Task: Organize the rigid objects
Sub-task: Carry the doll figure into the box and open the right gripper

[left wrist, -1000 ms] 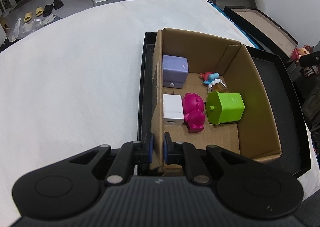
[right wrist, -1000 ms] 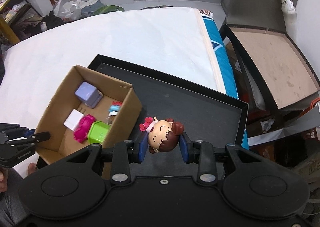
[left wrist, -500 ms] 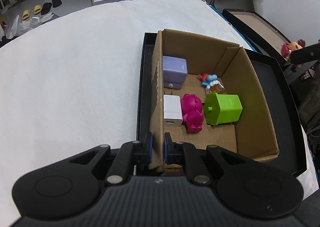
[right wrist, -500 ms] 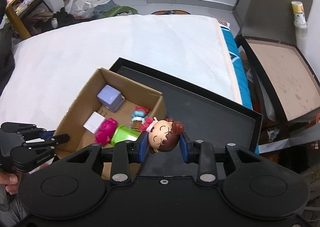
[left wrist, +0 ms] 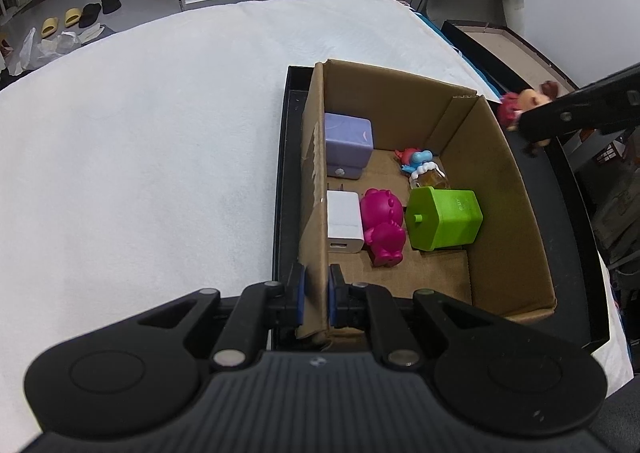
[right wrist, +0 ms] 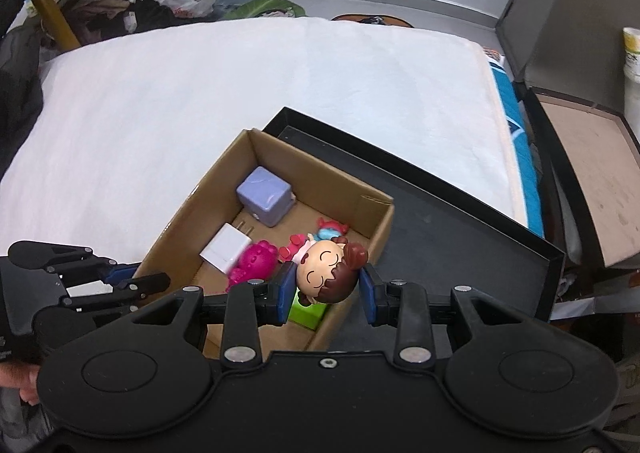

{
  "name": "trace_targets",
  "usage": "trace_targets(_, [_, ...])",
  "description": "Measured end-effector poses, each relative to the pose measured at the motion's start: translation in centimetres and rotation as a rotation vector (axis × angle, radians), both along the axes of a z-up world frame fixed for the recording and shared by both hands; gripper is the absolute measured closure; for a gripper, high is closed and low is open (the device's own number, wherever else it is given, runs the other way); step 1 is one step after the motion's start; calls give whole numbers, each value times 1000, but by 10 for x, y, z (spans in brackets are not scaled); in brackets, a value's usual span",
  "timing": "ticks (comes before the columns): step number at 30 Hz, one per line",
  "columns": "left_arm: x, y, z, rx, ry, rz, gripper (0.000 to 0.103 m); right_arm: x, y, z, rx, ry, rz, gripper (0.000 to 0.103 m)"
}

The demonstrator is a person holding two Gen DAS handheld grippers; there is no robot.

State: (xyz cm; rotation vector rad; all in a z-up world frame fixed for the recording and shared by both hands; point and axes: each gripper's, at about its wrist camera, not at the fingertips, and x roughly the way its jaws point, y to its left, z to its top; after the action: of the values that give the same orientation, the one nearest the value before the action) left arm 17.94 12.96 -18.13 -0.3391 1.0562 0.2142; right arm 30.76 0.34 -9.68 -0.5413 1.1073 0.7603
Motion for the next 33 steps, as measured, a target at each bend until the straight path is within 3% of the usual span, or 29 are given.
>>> trace_targets(18, [-1, 3, -1, -15, -7, -3, 93, 5, 44, -33, -15, -12, -31, 69])
trace_targets(33, [-2, 5, -1, -17, -11, 0, 92, 3, 17, -9, 67, 22, -89, 50])
